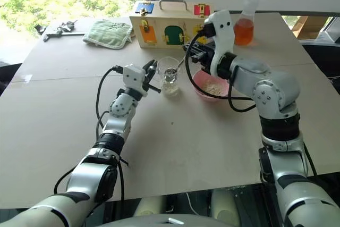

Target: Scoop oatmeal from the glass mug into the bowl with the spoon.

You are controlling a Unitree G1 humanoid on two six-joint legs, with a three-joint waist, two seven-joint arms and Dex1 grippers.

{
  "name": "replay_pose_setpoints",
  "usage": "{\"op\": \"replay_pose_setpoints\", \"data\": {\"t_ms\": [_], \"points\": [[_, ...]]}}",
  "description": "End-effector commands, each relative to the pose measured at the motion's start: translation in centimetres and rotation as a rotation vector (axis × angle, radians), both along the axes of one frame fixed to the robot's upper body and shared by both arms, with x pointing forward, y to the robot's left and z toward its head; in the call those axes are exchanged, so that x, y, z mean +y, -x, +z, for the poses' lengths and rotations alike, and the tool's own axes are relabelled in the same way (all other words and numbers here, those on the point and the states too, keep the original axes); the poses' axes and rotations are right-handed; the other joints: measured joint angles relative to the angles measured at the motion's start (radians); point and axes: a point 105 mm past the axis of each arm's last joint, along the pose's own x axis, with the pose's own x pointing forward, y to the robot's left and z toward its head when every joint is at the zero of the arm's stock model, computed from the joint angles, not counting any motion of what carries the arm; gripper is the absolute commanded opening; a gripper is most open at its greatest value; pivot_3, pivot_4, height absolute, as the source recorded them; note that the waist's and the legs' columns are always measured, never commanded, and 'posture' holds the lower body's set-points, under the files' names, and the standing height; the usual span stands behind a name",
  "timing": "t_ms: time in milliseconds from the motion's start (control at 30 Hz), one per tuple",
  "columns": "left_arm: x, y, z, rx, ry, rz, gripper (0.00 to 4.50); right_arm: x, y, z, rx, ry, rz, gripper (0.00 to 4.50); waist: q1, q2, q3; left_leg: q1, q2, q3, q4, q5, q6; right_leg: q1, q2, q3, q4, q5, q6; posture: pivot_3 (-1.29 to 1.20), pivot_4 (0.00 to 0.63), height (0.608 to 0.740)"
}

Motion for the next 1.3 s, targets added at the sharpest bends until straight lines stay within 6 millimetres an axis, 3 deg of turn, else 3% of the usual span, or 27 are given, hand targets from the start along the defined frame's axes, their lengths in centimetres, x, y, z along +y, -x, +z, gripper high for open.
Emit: {"op": "replay_pose_setpoints", "data": {"t_ms": [33, 67, 100, 133, 200, 300, 367, 433, 867, 933, 1033, 1200, 1300], "points": [[0.0, 0.4, -2.3, 0.086, -0.020, -0.010, 0.00, 0.0, 0.9, 3.3, -0.118, -0.062, 0.032, 2.55, -0.002, 0.000, 0.000, 0.000, 0.000, 0.000, 0.000, 0.000, 0.000, 0.000, 0.000, 0.000, 0.001, 0.000, 0.000, 0.00, 0.150, 0.740], [0.0, 0.4, -2.3, 0.088, -0.015, -0.011, 0.00, -0.1, 1.0, 3.7, -0.126, -0.074, 0.037, 2.92, -0.002, 0.000, 0.000, 0.000, 0.000, 0.000, 0.000, 0.000, 0.000, 0.000, 0.000, 0.000, 0.001, 0.000, 0.000, 0.00, 0.150, 0.740], [0.0, 0.4, -2.3, 0.089, -0.013, -0.011, 0.00, -0.3, 1.2, 4.0, -0.133, -0.082, 0.045, 2.92, -0.001, 0.000, 0.000, 0.000, 0.000, 0.000, 0.000, 0.000, 0.000, 0.000, 0.000, 0.000, 0.001, 0.000, 0.000, 0.00, 0.150, 0.740], [0.0, 0.5, -2.3, 0.091, -0.008, -0.012, 0.78, -0.4, 1.3, 4.3, -0.139, -0.091, 0.054, 2.97, -0.001, 0.000, 0.000, 0.000, 0.000, 0.000, 0.000, 0.000, 0.000, 0.000, 0.000, 0.000, 0.001, 0.000, 0.000, 0.00, 0.150, 0.740], [0.0, 0.5, -2.3, 0.096, -0.003, -0.013, 1.49, -0.9, 1.5, 4.6, -0.142, -0.104, 0.067, 2.97, 0.000, 0.000, 0.000, 0.000, 0.000, 0.000, 0.000, 0.000, 0.000, 0.000, 0.000, 0.000, 0.001, 0.000, 0.000, 0.00, 0.150, 0.740], [0.4, 0.6, -2.5, 0.096, -0.011, 0.000, 3.02, -1.8, 1.9, 5.2, -0.135, -0.151, 0.087, 2.97, 0.001, 0.000, 0.000, 0.000, 0.000, 0.000, 0.000, 0.000, 0.000, 0.000, 0.000, 0.000, 0.001, 0.000, 0.000, 0.00, 0.150, 0.740], [0.8, 0.8, -2.6, 0.094, -0.020, 0.012, 3.62, -2.5, 2.2, 5.6, -0.125, -0.187, 0.096, 2.97, 0.001, 0.000, 0.000, 0.000, 0.000, 0.000, 0.000, 0.000, 0.000, 0.000, 0.000, 0.000, 0.001, 0.000, 0.000, 0.00, 0.150, 0.740], [1.0, 1.1, -2.6, 0.088, -0.032, 0.015, 4.48, -3.2, 2.4, 5.7, -0.113, -0.217, 0.097, 2.97, 0.001, 0.000, 0.000, 0.000, 0.000, 0.000, 0.000, 0.000, 0.000, 0.000, 0.000, 0.000, 0.001, 0.000, 0.000, 0.00, 0.150, 0.740], [2.6, 4.9, -0.5, 0.044, -0.050, 0.009, 4.48, -5.4, 3.9, 4.0, -0.038, -0.240, 0.092, 2.97, 0.000, 0.000, 0.000, 0.001, 0.001, -0.001, 0.000, 0.000, 0.000, -0.001, 0.000, 0.003, 0.002, 0.000, 0.000, 0.00, 0.150, 0.740], [3.3, 6.2, -0.5, 0.061, -0.029, 0.017, 4.48, -6.0, 4.2, 1.8, 0.004, -0.170, 0.063, 2.97, 0.000, 0.000, 0.000, 0.001, 0.003, -0.002, 0.000, 0.000, 0.001, 0.000, -0.001, 0.003, 0.002, 0.000, 0.000, 0.00, 0.150, 0.740], [4.3, 8.2, -1.4, 0.129, -0.025, 0.030, 4.48, -7.5, 4.5, -3.1, 0.057, 0.007, -0.031, 2.97, 0.004, 0.000, 0.000, 0.000, 0.004, -0.002, -0.001, -0.001, 0.002, 0.000, -0.001, 0.003, -0.001, 0.000, 0.000, 0.00, 0.150, 0.740], [5.7, 12.5, -6.2, 0.348, -0.083, 0.022, 4.48, -10.9, 6.6, -12.2, 0.123, 0.150, -0.114, 2.97, 0.005, 0.001, 0.000, 0.001, 0.004, -0.001, -0.002, -0.002, 0.003, 0.000, -0.001, 0.005, -0.003, 0.000, 0.000, 0.00, 0.150, 0.740], [5.8, 14.9, -8.0, 0.436, -0.116, -0.017, 4.48, -12.5, 8.1, -15.9, 0.099, 0.244, -0.114, 2.97, 0.003, 0.001, 0.000, 0.004, 0.004, 0.000, -0.002, -0.004, 0.006, 0.001, -0.001, 0.006, -0.003, 0.000, 0.000, 0.00, 0.150, 0.740]]}}
